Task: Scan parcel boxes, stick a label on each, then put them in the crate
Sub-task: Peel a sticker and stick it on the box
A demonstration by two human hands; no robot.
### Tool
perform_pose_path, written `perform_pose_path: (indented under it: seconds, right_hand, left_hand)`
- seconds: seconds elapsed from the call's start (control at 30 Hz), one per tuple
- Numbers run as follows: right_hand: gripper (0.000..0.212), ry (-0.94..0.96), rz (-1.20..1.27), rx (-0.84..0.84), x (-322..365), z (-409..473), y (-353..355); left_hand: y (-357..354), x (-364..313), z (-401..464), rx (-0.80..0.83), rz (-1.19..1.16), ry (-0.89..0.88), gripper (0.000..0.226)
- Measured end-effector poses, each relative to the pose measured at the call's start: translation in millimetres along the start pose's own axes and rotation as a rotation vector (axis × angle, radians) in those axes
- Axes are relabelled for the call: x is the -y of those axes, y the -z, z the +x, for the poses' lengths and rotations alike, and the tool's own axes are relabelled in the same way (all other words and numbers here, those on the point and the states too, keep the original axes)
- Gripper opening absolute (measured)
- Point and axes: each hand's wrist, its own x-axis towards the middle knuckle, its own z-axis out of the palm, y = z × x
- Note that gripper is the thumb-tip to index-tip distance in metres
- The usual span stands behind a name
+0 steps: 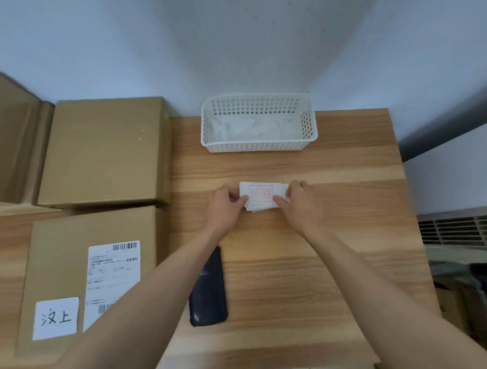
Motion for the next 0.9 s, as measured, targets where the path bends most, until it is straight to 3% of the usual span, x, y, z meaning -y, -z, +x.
perform_pose_path:
  seconds: [0.2,0.3,0.4,0.5,0.63,0.9]
  right_hand:
    - [0.019,-0.128,0.449,0.029,-6,3,-11]
    - [0.016,-0.163,0.561,0.015,-6,1,-10]
    - [0.016,-0.205,0.664,-0.008,-7,-2,-8]
    - [0.015,-0.215,0.698,-0.013,-4,-2,-5]
    - [0.009,-0.185,0.638,-0.029,0,-4,4]
    - [0.009,-0.118,0.534,-0.054,-3,-4,10]
  left_hand:
    - [-10,-1,8,0.004,-0.238,0.121,0.010]
    - [-8,-1,6,0.028,-0.254,0.105,0.007]
    - [-2,-2,3,0.035,-0.207,0.058,0.018]
    - [2,-8,-1,0.005,-0.140,-0.001,0.019]
    - [8,-17,-8,-0.012,0.107,-0.103,0.046]
    - [13,-25,-15,-0.043,0.348,-0.281,0.039]
